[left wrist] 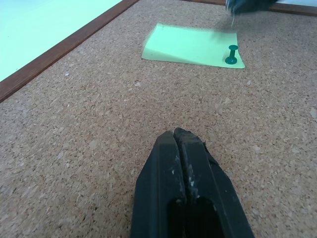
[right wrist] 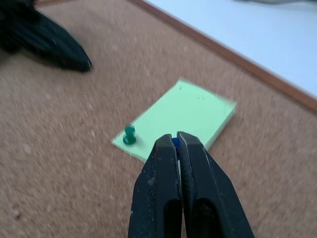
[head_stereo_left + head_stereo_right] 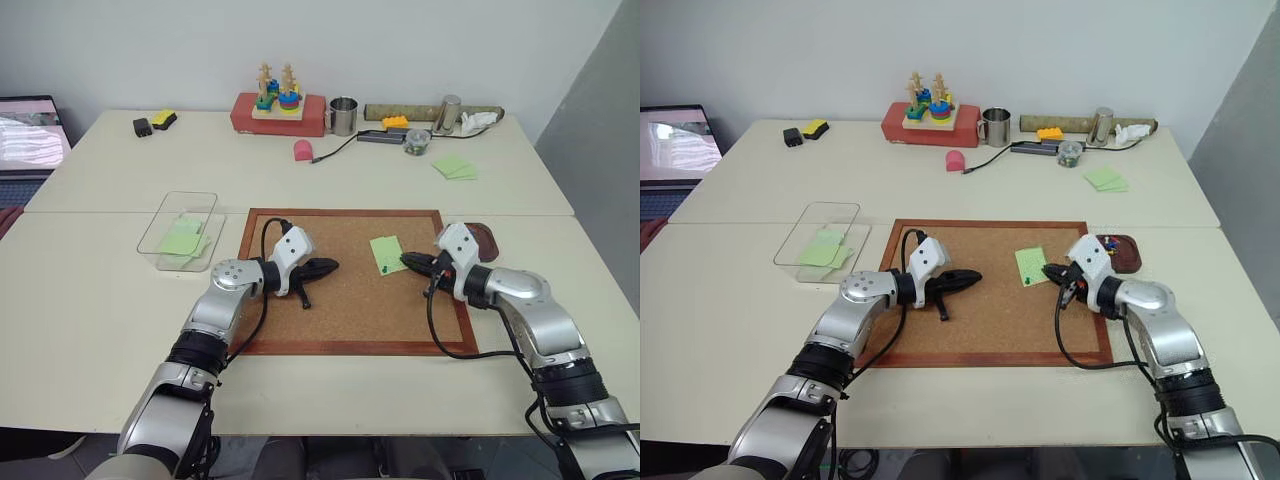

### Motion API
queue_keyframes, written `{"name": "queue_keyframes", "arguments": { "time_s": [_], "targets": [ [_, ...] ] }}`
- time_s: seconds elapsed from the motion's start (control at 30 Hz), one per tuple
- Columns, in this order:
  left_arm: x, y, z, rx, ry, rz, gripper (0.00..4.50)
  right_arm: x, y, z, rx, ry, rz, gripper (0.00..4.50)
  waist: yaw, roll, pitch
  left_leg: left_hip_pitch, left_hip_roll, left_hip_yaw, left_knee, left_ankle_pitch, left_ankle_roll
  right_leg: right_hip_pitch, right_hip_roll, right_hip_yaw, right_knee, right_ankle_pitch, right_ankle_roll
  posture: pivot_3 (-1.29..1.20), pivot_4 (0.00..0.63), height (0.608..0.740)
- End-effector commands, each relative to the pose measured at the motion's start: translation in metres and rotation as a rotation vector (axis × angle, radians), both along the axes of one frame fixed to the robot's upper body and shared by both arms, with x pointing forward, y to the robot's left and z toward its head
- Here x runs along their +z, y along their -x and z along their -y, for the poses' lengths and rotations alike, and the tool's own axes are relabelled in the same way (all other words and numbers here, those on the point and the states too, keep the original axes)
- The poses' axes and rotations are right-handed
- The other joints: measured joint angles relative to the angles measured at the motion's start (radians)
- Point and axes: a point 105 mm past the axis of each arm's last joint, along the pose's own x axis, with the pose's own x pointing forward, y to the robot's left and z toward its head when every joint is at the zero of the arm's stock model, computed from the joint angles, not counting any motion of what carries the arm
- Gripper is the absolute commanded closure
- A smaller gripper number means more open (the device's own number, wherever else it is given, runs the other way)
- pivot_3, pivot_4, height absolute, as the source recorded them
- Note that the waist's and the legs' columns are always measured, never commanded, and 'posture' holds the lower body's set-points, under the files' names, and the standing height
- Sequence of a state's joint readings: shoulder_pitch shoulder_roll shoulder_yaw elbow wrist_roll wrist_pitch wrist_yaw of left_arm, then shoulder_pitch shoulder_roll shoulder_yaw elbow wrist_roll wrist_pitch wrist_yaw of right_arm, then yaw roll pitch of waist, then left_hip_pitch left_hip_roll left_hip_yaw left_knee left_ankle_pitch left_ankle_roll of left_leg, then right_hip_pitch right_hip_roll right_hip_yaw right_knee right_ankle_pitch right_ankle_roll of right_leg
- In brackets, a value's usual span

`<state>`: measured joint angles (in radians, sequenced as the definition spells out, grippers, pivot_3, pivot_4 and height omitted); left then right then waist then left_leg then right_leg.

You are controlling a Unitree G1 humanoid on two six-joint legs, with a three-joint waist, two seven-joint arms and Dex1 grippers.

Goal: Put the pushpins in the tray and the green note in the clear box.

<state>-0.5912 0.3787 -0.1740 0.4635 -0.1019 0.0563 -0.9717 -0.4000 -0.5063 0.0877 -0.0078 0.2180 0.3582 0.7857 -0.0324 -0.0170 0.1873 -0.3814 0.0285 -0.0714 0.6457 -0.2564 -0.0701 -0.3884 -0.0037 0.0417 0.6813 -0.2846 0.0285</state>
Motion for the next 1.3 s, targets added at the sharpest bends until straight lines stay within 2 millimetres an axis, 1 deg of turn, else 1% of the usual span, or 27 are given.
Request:
{"name": "queue_keyframes", "arguments": {
  "time_s": [0.03,0.27,0.43,0.53,0.73,0.8,0.9,1.03,1.2,1.3],
  "targets": [
    [-0.016,0.007,-0.002,-0.015,-0.059,-0.041,4.50,0.019,0.005,-0.003,0.026,-0.034,0.047,4.49,0.000,0.000,0.000,0.000,0.000,0.000,0.000,0.000,0.000,0.000,0.000,0.000,0.000,0.000,0.000,0.00,0.150,0.740],
    [-0.018,0.008,-0.002,-0.015,-0.058,-0.047,4.50,0.027,0.008,-0.004,0.039,-0.068,0.043,4.49,0.000,0.000,0.000,0.000,0.000,0.000,0.000,0.000,0.000,0.000,0.000,0.000,0.000,0.000,0.000,0.00,0.150,0.740],
    [-0.019,0.009,-0.001,-0.017,-0.058,-0.049,4.50,0.033,0.008,0.005,0.013,-0.071,0.054,4.49,0.000,0.000,0.000,0.000,0.000,0.000,0.000,0.000,0.000,0.000,0.000,0.000,0.000,0.000,0.000,0.00,0.150,0.740],
    [-0.019,0.009,-0.001,-0.017,-0.058,-0.049,4.50,0.035,0.005,0.022,-0.040,-0.011,0.085,4.49,0.001,0.000,0.000,0.000,0.000,0.000,0.000,0.000,0.000,0.000,0.000,0.000,0.000,0.000,0.000,0.00,0.150,0.740],
    [-0.019,0.010,-0.002,-0.014,-0.057,-0.050,4.50,0.023,0.000,0.064,-0.166,0.219,0.133,4.49,0.001,0.000,0.000,0.000,0.000,0.000,0.000,0.000,0.000,0.000,0.000,0.000,0.000,0.000,0.000,0.00,0.150,0.740],
    [-0.019,0.010,-0.001,-0.015,-0.057,-0.052,4.50,0.021,-0.003,0.075,-0.218,0.256,0.142,4.49,0.001,0.000,0.000,0.000,0.000,0.000,0.000,0.000,0.000,0.000,0.000,0.000,0.000,0.000,0.000,0.00,0.150,0.740],
    [-0.019,0.011,-0.001,-0.017,-0.057,-0.054,4.50,0.019,-0.005,0.085,-0.260,0.285,0.154,4.49,-0.001,0.000,0.000,0.000,0.000,0.001,0.000,0.000,0.000,0.000,0.000,0.001,0.000,0.000,0.000,0.00,0.150,0.740],
    [-0.019,0.010,0.000,-0.020,-0.057,-0.052,4.50,0.007,-0.010,0.104,-0.337,0.370,0.148,4.49,0.000,0.000,0.000,0.000,0.000,0.001,0.000,0.000,0.000,0.000,0.000,0.001,0.000,0.000,0.000,0.00,0.150,0.740],
    [-0.019,0.010,0.000,-0.019,-0.057,-0.051,4.50,0.002,-0.016,0.122,-0.421,0.399,0.147,4.49,0.000,0.000,0.000,0.000,0.000,0.001,0.000,0.000,0.000,0.000,0.000,0.001,0.000,0.000,0.000,0.00,0.150,0.740],
    [-0.020,0.010,0.000,-0.020,-0.058,-0.054,4.50,-0.002,-0.017,0.128,-0.445,0.412,0.141,4.49,0.000,0.000,0.000,0.001,0.000,0.001,0.000,0.000,0.000,0.000,0.000,0.001,0.000,0.000,0.000,0.00,0.150,0.740]
  ]
}}
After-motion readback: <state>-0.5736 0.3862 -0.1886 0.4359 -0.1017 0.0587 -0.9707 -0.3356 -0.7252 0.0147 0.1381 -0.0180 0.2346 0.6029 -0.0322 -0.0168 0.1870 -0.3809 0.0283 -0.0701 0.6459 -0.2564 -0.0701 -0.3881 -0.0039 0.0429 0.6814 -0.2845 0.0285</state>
